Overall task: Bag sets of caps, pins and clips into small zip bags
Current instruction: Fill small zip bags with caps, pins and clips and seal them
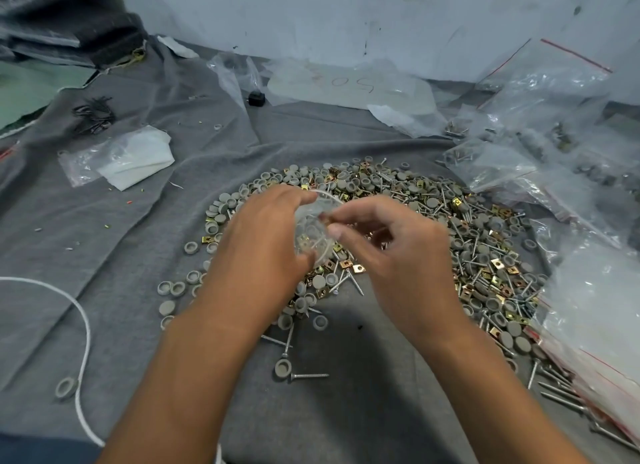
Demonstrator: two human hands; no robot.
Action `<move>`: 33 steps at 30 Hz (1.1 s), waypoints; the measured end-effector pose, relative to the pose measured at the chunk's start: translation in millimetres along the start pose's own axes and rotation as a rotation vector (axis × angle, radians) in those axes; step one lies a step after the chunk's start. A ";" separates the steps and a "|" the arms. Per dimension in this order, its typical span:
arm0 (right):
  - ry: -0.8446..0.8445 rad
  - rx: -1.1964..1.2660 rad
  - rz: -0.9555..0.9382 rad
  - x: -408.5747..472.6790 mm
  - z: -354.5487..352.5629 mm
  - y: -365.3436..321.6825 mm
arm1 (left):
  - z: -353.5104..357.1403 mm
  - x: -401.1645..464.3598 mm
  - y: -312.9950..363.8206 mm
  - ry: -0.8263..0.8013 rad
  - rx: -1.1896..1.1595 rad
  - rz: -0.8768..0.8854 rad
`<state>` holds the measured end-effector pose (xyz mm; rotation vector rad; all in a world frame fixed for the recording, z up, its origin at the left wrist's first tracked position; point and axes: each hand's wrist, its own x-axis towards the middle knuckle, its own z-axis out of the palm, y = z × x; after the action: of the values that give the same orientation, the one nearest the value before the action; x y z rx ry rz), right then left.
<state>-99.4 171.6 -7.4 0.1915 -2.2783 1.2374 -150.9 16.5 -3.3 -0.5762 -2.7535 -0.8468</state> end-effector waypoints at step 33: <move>-0.013 -0.021 0.056 2.1 8.4 19.7 | -2.6 -1.4 -3.7 0.058 -0.019 -0.037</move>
<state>-111.6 176.2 -24.5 0.1292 -2.3215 1.2426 -151.0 11.8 -3.4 -0.4974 -2.7144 -0.8844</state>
